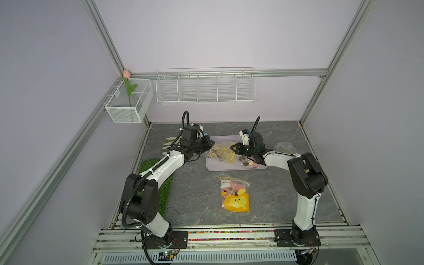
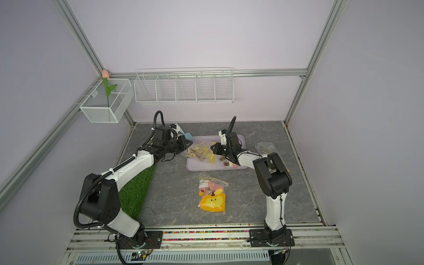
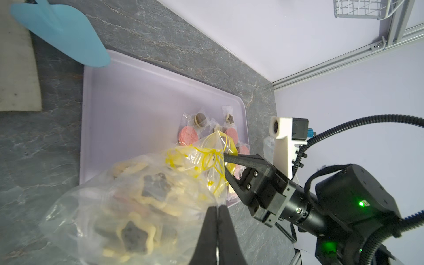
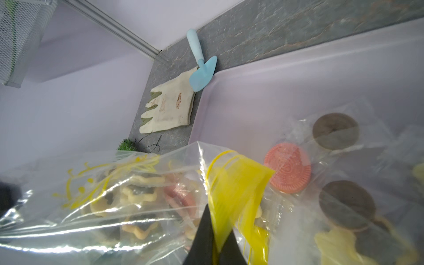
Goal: Pour cookies out of the ziploc bag
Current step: 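Pour the cookies out of the ziploc bag onto the tray.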
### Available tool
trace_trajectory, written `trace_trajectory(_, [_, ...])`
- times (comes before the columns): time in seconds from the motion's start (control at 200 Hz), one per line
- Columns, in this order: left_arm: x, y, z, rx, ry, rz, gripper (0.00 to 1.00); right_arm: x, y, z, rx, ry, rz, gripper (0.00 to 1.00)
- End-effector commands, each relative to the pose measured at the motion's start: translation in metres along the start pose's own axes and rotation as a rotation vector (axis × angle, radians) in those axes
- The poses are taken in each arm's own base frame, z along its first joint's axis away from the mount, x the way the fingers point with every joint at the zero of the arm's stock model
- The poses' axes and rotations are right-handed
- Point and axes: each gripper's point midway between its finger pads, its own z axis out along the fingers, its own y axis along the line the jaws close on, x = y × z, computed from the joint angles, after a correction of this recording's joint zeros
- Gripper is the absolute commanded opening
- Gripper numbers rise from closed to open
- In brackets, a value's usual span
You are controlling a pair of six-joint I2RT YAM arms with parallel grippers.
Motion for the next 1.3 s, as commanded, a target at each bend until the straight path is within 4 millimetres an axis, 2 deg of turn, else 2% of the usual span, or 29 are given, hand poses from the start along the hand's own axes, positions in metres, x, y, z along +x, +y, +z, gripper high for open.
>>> trace_trajectory(0.0, [-0.018,-0.020,0.005,0.041,-0.044,0.026,0.00,-0.007,-0.012,0.001,0.010,-0.001,-0.019,0.07])
trace_trajectory(0.095, [-0.020,-0.021,0.010,0.039,-0.043,0.027,0.00,-0.010,-0.020,-0.001,0.015,-0.007,-0.011,0.07])
trace_trajectory(0.41, [-0.005,-0.002,0.019,-0.012,0.008,0.042,0.00,0.008,-0.006,0.000,-0.089,0.018,-0.028,0.07])
trace_trajectory(0.55, [0.000,-0.002,0.023,0.002,0.038,0.036,0.00,0.010,-0.003,0.001,-0.112,0.018,-0.018,0.07])
trace_trajectory(0.685, [-0.005,-0.008,0.021,0.002,0.041,0.039,0.00,0.006,0.006,0.004,-0.133,0.016,-0.029,0.07])
trace_trajectory(0.82, [-0.020,-0.016,0.010,-0.048,0.010,0.091,0.00,0.002,0.017,0.014,-0.144,0.020,-0.042,0.07])
trace_trajectory(1.06, [-0.038,-0.024,0.012,-0.067,0.012,0.127,0.00,-0.009,0.008,0.034,-0.131,0.012,-0.037,0.07])
trace_trajectory(1.175, [-0.042,-0.022,0.019,-0.070,0.000,0.126,0.00,-0.015,-0.008,0.043,-0.102,0.019,-0.035,0.07])
trace_trajectory(1.295, [-0.042,-0.020,0.030,-0.059,0.012,0.116,0.00,-0.026,-0.022,0.043,-0.083,0.006,-0.023,0.07])
